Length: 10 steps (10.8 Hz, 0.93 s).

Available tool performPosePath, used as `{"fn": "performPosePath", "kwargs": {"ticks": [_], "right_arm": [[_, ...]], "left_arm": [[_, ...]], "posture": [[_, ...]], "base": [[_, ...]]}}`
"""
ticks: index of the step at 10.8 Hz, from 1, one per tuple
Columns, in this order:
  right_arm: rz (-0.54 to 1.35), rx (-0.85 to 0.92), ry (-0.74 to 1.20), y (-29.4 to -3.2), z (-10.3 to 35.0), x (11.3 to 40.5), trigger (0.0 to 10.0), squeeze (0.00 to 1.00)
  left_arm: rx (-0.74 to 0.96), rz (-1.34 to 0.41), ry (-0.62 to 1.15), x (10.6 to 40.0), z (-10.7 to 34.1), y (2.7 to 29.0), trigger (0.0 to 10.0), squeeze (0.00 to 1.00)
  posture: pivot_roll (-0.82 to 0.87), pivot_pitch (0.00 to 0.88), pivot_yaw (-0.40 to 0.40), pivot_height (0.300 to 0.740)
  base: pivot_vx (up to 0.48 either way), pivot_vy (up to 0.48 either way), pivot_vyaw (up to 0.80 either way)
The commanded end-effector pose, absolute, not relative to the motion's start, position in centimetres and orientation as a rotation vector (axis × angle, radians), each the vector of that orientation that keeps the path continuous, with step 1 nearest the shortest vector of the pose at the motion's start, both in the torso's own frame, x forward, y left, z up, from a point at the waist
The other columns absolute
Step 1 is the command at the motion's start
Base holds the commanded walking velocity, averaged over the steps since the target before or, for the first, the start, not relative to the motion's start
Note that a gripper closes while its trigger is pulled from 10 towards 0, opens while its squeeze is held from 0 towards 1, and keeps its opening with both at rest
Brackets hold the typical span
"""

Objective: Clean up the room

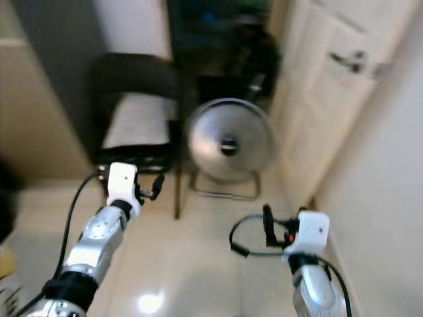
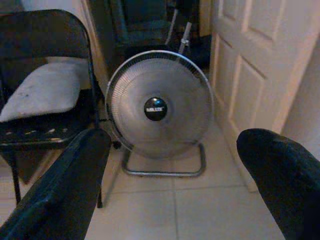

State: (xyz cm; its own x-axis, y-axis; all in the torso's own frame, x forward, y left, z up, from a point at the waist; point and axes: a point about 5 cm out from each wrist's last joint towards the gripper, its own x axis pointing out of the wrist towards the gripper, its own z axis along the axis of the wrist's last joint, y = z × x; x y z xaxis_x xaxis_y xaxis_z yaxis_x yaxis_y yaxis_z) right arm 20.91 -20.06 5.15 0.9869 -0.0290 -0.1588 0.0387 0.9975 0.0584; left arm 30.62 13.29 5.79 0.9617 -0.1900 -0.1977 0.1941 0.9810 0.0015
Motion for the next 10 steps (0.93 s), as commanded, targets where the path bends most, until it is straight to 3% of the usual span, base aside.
{"fn": "performPosePath", "kwargs": {"ticks": [1,3,4,6,10], "right_arm": [[-0.077,0.081,0.147,-20.8,5.1,20.7,10.0,0.0],[-0.139,0.078,-0.001,-22.1,7.1,19.9,10.0,0.0],[-0.186,0.003,-0.102,-22.7,10.0,20.4,10.0,0.0],[-0.198,-0.011,-0.116,-23.2,10.7,21.7,10.0,0.0],[-0.093,0.03,-0.008,-21.4,9.6,22.8,10.0,0.0]], "left_arm": [[-0.006,-0.183,0.148,30.3,6.2,13.8,10.0,0.0],[0.018,-0.204,-0.036,28.6,8.1,16.7,10.0,0.0],[-0.015,-0.196,-0.101,29.3,10.8,17.5,10.0,0.0],[-0.046,-0.243,-0.14,30.3,12.9,15.5,10.0,0.0],[-0.111,-0.325,-0.057,29.9,11.9,14.0,10.0,0.0]], "posture": [[-0.21,0.0,0.022,0.74],[-0.2,0.0,0.017,0.74],[-0.18,0.0,0.005,0.74],[-0.17,0.0,-0.001,0.74],[-0.18,0.0,-0.005,0.74]], "base": [[0.0,0.0,0.0],[0.0,0.0,0.0],[0.0,0.0,0.0],[0.0,0.0,0.0],[0.0,0.0,0.0]]}}
